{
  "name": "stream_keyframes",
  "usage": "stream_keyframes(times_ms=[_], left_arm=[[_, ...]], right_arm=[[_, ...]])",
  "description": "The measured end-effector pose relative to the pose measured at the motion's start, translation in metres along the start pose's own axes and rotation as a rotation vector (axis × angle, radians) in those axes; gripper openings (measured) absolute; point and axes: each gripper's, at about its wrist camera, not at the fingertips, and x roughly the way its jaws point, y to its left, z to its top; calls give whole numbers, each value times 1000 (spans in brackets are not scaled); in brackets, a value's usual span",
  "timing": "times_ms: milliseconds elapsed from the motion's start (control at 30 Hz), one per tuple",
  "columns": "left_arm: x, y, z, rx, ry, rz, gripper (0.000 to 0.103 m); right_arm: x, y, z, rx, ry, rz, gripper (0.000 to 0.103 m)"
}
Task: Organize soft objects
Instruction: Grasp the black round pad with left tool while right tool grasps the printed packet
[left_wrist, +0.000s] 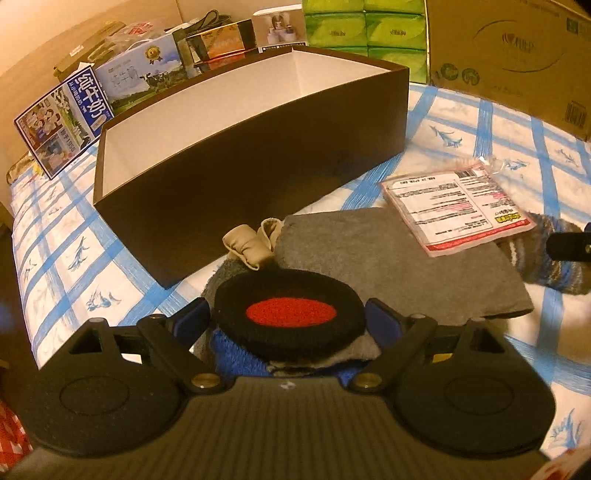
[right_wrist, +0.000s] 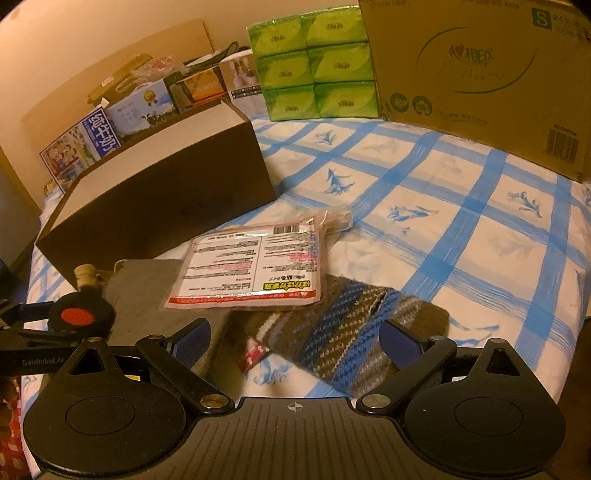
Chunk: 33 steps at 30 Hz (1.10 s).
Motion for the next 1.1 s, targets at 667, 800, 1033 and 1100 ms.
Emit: stream_keyframes(times_ms=[667,800,1033,1100], left_arm=[[-19,18,4,-22,-43,-40,78],[-29,30,8,-58,-57,-48,78],[-27,41,5,-110,-34,-40,78],[-26,43,4,-119,-26,-39,78]], right_arm=[[24,20,5,-317,-42,-21,86],[34,32,-3,-486,-52,-69,74],[52,56,-20,-767,-101,-102,63],[61,61,-25,-827,-95,-113,61]])
